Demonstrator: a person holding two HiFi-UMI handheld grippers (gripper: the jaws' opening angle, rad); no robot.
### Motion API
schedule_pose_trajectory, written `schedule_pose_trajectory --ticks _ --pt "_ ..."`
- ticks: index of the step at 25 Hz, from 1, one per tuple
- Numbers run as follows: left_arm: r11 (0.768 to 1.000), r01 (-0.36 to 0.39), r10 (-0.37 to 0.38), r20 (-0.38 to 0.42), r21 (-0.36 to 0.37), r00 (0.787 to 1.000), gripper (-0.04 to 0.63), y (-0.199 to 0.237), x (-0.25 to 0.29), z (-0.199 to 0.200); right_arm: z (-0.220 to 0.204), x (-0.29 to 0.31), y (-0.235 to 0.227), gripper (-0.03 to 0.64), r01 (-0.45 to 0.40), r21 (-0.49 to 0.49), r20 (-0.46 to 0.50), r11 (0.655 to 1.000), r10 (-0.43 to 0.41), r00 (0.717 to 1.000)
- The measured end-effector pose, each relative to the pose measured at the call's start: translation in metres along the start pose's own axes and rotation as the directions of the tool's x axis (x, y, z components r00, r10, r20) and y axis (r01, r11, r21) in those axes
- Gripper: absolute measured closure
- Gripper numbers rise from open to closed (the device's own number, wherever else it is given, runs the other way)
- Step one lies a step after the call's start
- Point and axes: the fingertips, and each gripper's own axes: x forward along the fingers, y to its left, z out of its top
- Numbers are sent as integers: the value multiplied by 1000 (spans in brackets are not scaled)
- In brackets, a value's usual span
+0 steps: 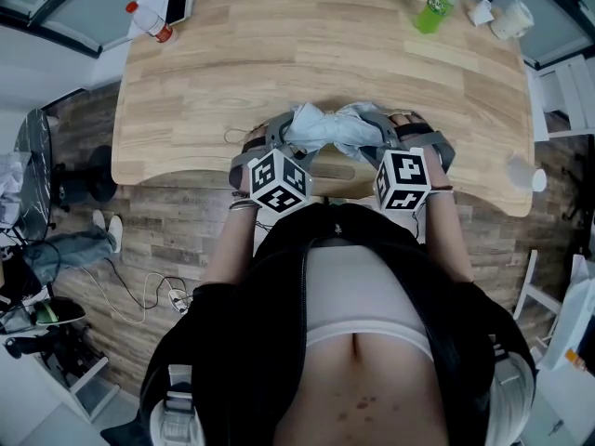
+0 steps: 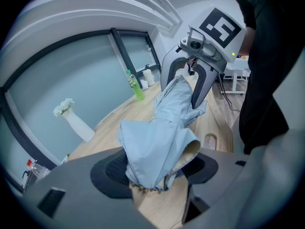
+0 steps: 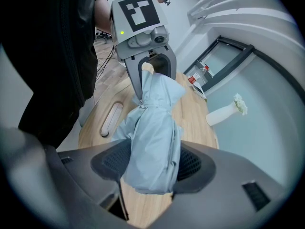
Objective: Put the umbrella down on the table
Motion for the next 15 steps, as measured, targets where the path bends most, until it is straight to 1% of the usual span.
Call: schedule_pose_trajectory --ticks 15 --pt "999 31 -31 -22 -19 999 298 -10 10 -10 -2 9 11 325 -38 10 2 999 38 999"
